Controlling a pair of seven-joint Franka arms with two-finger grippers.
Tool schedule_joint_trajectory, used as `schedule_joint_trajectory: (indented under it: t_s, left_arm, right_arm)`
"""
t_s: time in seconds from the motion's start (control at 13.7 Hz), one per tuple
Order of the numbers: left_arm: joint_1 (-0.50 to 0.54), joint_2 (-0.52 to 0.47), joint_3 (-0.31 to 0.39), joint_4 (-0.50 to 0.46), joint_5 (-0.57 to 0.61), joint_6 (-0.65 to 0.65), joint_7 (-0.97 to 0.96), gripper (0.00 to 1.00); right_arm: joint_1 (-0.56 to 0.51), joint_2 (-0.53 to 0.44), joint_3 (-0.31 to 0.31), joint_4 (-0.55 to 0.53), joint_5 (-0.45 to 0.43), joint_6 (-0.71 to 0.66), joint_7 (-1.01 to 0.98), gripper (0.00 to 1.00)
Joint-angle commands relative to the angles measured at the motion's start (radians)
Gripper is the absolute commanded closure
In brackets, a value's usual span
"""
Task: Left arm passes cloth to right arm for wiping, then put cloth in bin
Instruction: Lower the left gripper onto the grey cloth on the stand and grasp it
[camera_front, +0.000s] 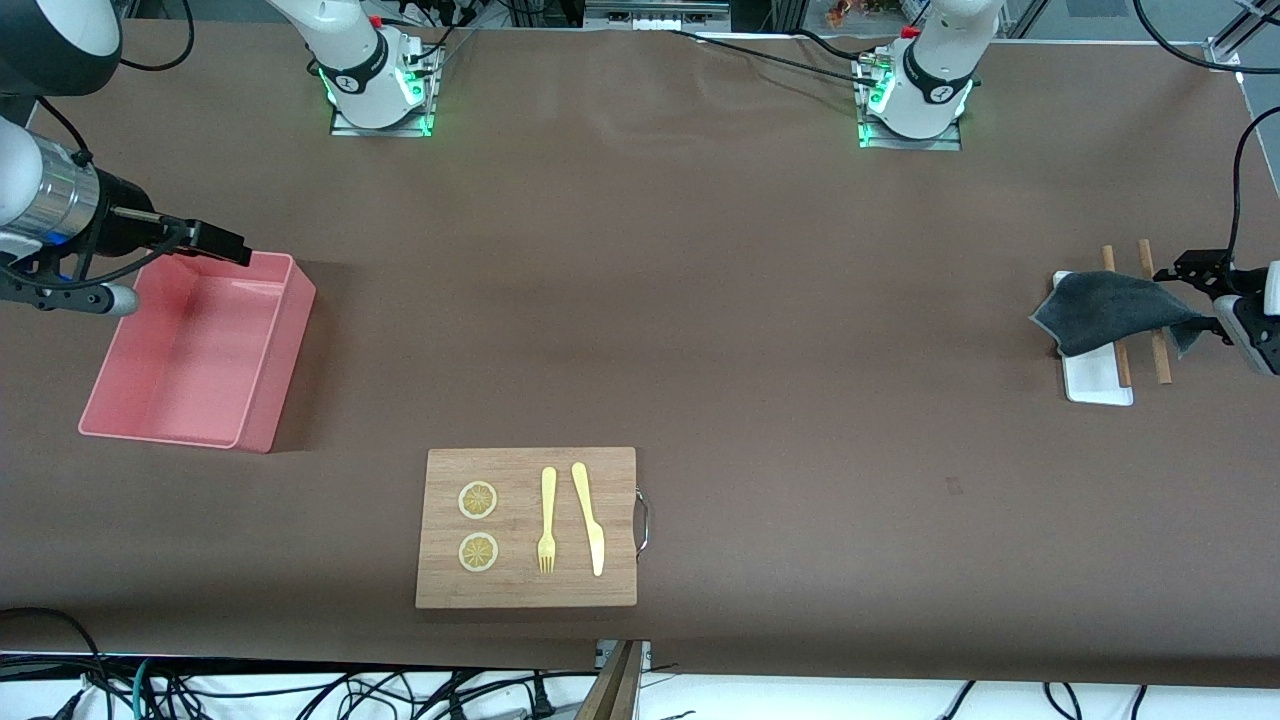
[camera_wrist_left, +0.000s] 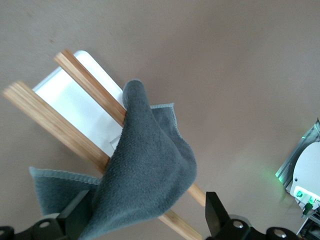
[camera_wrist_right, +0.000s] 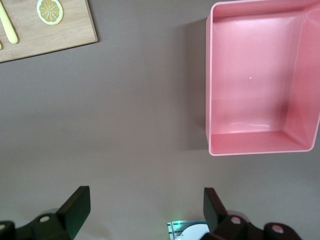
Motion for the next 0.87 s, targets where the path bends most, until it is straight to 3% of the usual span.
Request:
schedule_joint_trajectory:
  t_s: [0.0, 0.07, 0.15, 0.29, 0.51, 0.58, 0.66, 0.8]
  left_arm:
    - [0.014, 0.037, -0.003, 0.030, 0.007, -0.006, 0.048, 0.00]
    - [0.014, 0.038, -0.003, 0.030, 0.003, -0.006, 0.047, 0.00]
    - [0.018, 0.040, -0.003, 0.030, 0.003, -0.006, 0.048, 0.08]
    - [0.022, 0.042, -0.003, 0.030, -0.003, -0.009, 0.053, 0.36]
    - [0.024, 0.040, -0.003, 0.032, -0.003, -0.009, 0.064, 0.52]
    - [0.025, 0.040, -0.003, 0.032, -0.003, -0.010, 0.064, 0.75]
    - [0.025, 0.040, -0.003, 0.032, -0.003, -0.010, 0.071, 0.84]
    - [0.030, 0.042, -0.001, 0.035, -0.003, -0.010, 0.073, 0.85]
  right_arm:
    - [0.007, 0.014, -0.002, 0.028, 0.043, -0.004, 0.083, 0.00]
    - [0.007, 0.014, -0.002, 0.028, 0.062, -0.004, 0.115, 0.00]
    - [0.009, 0.014, -0.002, 0.028, 0.069, -0.004, 0.141, 0.00]
    - [0.020, 0.016, -0.002, 0.029, 0.073, -0.003, 0.157, 0.00]
    - [0.033, 0.016, -0.002, 0.028, 0.074, 0.009, 0.161, 0.00]
    - [0.041, 0.016, -0.002, 0.028, 0.074, 0.011, 0.176, 0.00]
    - [0.041, 0.016, -0.002, 0.028, 0.074, 0.011, 0.189, 0.00]
    - [0.043, 0.016, -0.002, 0.029, 0.074, 0.011, 0.193, 0.00]
